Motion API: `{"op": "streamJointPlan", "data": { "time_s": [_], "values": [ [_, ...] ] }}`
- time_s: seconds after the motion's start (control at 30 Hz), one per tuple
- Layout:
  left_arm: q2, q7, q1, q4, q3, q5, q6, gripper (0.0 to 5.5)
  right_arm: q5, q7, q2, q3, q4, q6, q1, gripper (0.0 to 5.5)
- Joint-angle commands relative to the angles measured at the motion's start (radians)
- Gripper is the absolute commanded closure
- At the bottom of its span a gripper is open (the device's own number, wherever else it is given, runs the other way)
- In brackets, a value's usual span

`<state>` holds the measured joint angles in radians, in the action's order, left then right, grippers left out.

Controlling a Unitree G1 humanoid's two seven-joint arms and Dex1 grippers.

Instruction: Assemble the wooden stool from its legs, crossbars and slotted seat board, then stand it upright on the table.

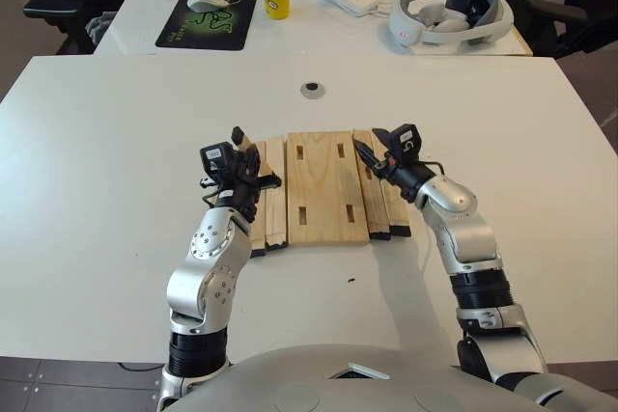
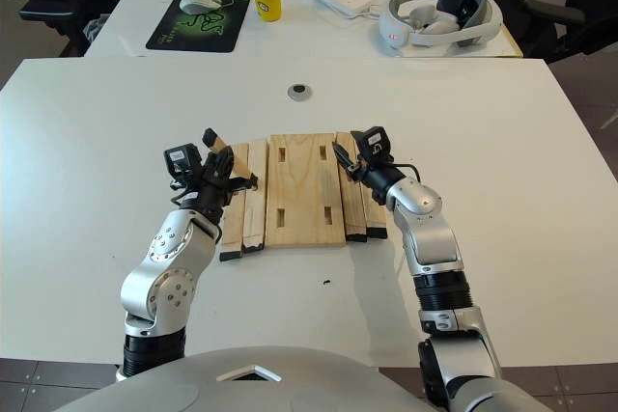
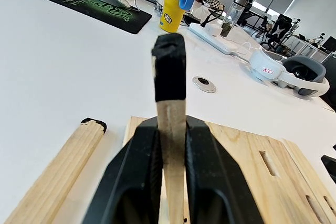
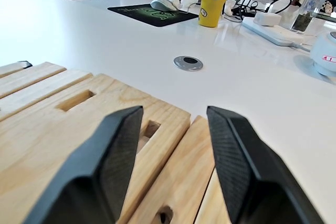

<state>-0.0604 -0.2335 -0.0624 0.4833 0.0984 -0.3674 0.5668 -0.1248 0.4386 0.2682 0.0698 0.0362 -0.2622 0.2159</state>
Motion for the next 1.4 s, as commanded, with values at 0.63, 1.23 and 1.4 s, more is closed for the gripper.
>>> {"op": "streamJointPlan", "data": {
  "time_s": [0.63,1.23,1.4],
  "values": [
    [0.133,0.15,-0.049,-0.151,0.205,0.285,-0.039,5.07,0.025,-0.059,-0.005,0.017,-0.087,-0.012,-0.066,3.25],
    [0.2,0.331,-0.095,-0.181,0.168,0.289,-0.149,5.07,0.074,-0.071,-0.003,0.073,-0.117,-0.07,-0.152,3.25],
    [0.184,0.34,-0.073,-0.192,0.15,0.282,-0.152,5.07,0.094,-0.04,0.017,0.114,-0.072,-0.147,-0.164,3.25]
  ]
}}
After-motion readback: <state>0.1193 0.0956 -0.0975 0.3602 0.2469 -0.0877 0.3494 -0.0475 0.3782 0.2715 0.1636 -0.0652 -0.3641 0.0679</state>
